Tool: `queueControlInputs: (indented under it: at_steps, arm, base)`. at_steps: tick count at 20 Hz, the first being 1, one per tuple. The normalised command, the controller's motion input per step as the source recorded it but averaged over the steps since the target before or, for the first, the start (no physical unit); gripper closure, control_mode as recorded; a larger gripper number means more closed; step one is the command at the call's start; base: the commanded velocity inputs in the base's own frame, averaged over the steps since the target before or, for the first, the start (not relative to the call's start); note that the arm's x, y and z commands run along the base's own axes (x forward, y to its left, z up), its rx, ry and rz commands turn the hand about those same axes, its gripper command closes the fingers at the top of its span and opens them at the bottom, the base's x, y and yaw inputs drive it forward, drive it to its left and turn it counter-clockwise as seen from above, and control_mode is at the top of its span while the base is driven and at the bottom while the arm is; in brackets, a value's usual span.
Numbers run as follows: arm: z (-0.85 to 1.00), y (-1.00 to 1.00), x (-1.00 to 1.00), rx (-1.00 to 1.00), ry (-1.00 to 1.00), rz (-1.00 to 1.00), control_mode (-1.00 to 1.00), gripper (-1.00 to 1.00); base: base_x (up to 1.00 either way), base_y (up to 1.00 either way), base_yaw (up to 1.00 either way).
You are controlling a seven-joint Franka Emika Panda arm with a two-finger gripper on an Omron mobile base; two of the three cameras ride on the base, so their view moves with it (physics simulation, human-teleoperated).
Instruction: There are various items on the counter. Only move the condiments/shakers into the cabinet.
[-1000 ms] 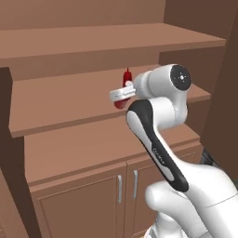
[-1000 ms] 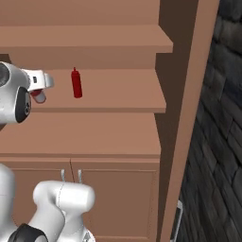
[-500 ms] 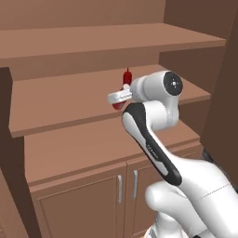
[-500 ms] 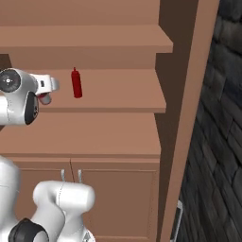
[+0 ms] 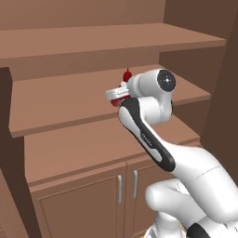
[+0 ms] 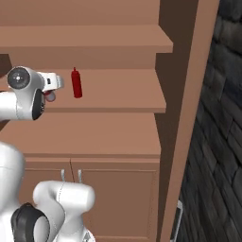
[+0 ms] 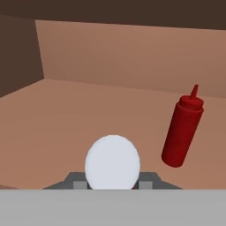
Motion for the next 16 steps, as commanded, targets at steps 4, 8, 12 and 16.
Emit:
queueControlInputs:
  at_steps: [4, 8, 12, 16]
  arm:
    - [-0.24, 0.0, 0.24, 0.0, 0.0, 0.0, -1.0, 1.0]
    - [-0.32, 0.0, 0.2, 0.0, 0.0, 0.0, -1.0, 1.0]
    - [-0.24, 0.0, 0.23, 0.0, 0.0, 0.0, -1.0, 1.0]
    - [-0.18, 0.0, 0.27, 0.0, 0.0, 0.0, -1.0, 1.0]
  base:
    - [0.0, 0.0, 0.0]
    - [0.0, 0.0, 0.0]
    - [0.0, 0.0, 0.0]
    - [0.0, 0.0, 0.0]
